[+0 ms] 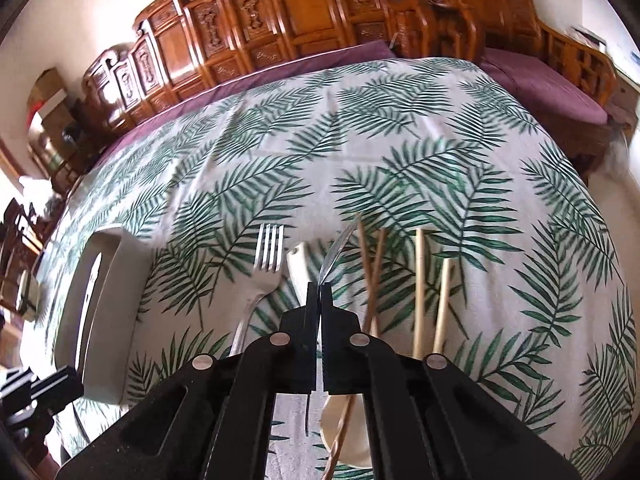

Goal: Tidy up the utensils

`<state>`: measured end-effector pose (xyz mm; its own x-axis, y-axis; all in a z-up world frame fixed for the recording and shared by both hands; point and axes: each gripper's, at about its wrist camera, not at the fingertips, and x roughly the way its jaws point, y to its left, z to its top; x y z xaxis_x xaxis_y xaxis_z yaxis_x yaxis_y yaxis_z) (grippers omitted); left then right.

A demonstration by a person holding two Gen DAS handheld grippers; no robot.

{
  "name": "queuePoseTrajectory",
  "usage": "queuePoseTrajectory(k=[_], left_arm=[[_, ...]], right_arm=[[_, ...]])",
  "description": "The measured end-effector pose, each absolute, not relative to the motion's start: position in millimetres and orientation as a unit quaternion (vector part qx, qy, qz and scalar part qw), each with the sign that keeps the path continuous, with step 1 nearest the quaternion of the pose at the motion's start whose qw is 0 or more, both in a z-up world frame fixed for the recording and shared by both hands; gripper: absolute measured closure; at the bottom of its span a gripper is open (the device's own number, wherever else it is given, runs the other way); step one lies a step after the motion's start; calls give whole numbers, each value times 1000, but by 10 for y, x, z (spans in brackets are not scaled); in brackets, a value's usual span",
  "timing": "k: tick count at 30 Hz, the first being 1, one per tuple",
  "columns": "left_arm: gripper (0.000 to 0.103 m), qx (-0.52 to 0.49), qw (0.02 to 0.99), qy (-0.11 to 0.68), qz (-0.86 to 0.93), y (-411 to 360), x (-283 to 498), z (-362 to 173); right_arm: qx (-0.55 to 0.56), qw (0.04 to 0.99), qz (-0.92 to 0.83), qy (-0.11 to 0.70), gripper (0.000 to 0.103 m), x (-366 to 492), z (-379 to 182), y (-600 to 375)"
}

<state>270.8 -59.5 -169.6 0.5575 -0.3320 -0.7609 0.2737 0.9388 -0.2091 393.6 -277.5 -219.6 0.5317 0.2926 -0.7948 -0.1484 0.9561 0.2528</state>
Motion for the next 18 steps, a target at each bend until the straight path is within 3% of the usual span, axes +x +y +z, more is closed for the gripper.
queuePoseTrajectory(k=[18], left_arm=[[98,-42,900,408,-147,-261,2710,-1361]], right_arm=[[15,880,187,436,101,3644,-1687,-2149]])
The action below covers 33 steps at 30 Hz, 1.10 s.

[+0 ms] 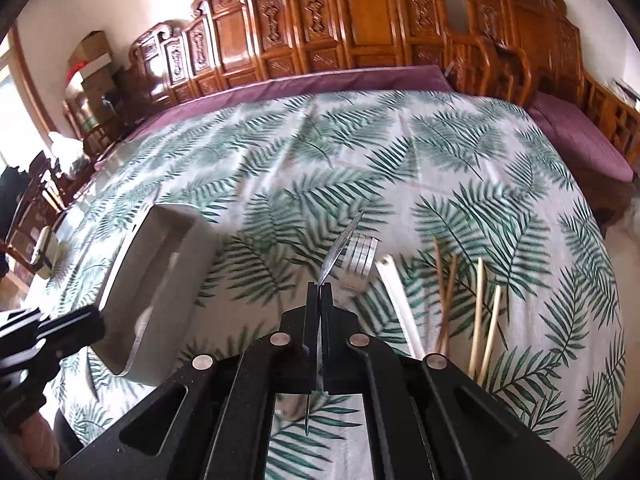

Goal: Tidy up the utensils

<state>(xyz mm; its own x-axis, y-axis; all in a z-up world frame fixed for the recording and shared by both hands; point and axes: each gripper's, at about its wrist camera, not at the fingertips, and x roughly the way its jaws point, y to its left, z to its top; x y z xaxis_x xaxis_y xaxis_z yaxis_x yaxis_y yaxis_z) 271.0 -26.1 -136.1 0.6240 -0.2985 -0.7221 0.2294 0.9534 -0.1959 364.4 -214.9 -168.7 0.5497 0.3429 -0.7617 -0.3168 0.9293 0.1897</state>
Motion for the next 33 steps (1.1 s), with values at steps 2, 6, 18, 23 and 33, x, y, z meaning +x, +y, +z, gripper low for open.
queuePoseTrajectory(k=[2,6,18,23,33], left_arm=[[98,-42,902,406,-138,-172,2720,-1338],[98,-41,905,406,-120,27,2762,-1323],[98,-45,899,429,-78,516,2866,-1564],[97,-54,893,442,-69,637,2930,-1677],[97,-50,899,429,-67,769,2855,-1581]], right_arm=[[11,881,197,431,101,3613,-1605,-2069],[1,880,219,422,101,3553,-1469,-1857],[-19,870,272,411,101,3433,-1286,-1172],[-19,865,290,408,101,3415,-1234,-916],[-20,853,310,419,101,3411,-1354,-554]])
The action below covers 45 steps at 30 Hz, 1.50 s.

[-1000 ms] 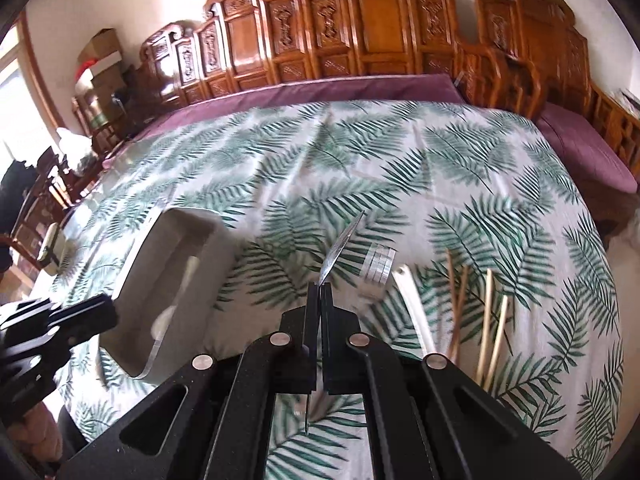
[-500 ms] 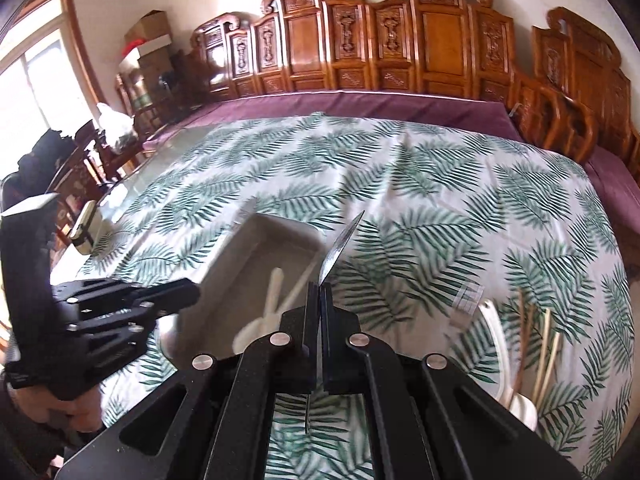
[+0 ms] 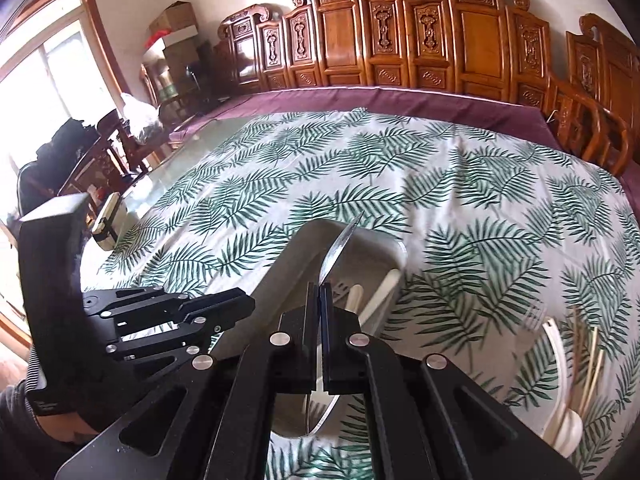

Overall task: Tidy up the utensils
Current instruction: 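Lower the metal spoon into the tray and open the left tool, then lift the open left tool away from the tray toward the pile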

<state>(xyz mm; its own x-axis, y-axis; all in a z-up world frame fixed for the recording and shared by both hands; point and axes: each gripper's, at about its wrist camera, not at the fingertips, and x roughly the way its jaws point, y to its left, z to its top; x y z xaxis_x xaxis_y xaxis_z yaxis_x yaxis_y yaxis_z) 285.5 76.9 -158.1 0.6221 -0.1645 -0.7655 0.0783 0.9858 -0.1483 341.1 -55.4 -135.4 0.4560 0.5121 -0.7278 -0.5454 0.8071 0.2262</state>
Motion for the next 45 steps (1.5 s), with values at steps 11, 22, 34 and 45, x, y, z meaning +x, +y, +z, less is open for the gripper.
queuePoseTrajectory(k=[11,22,34,45], left_arm=[[97,-31,912,407,-47,1014,2606,-1371],[97,-31,919,391,-37,1143,2463,-1234],[85,-19,927,372,-48,957,2354,-1073],[41,-2,928,365,-69,560,2264,-1080]], right_arm=[[-16,839,306,450,101,3479,-1748,-213],[-31,832,290,472,97,3483,-1925,-71],[-45,858,260,440,86,3181,-1612,-645],[-35,882,209,421,69,2807,-1561,-1742]])
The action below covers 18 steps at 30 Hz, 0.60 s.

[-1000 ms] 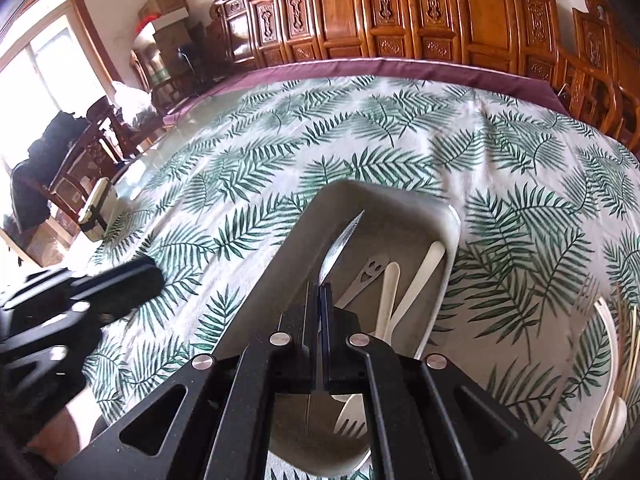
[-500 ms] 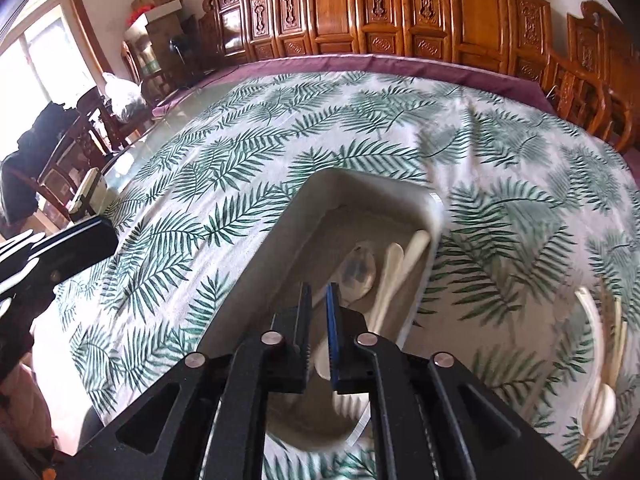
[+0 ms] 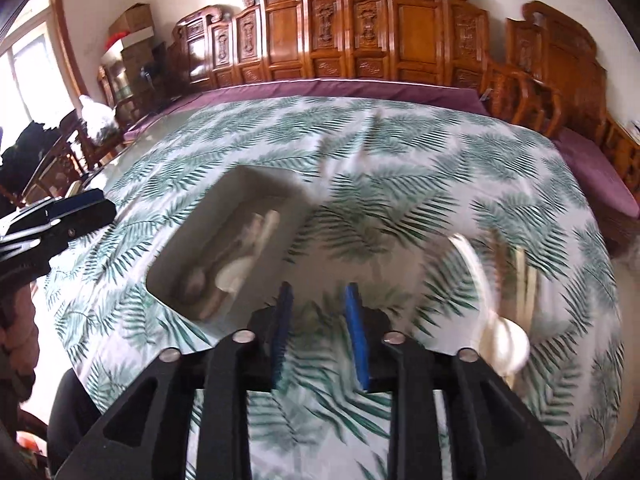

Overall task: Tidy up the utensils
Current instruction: 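Lift the open left tool away from the tray toward the pile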

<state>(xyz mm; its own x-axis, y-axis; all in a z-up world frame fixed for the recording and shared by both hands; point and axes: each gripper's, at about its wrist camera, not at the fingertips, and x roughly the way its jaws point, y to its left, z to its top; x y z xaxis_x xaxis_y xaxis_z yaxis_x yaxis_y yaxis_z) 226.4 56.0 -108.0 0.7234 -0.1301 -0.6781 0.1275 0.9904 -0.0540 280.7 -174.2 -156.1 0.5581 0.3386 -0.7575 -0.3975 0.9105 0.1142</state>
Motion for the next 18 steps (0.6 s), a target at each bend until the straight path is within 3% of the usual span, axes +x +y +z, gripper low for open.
queuePoseTrajectory(k=[3,7,18], left_arm=[[26,-10,928,366,-72,454,2302,-1096],[15,-4,926,368,-81,244,2358,-1133],[14,34,912,392,-119,-553,2525,-1347]], right_arm=[[-43,886,187,422,65,2755,-1621,-2068],[-40,889,169,423,61,2709,-1691,-2443],[-2,891,133,434,60,2850,-1978,-3207]])
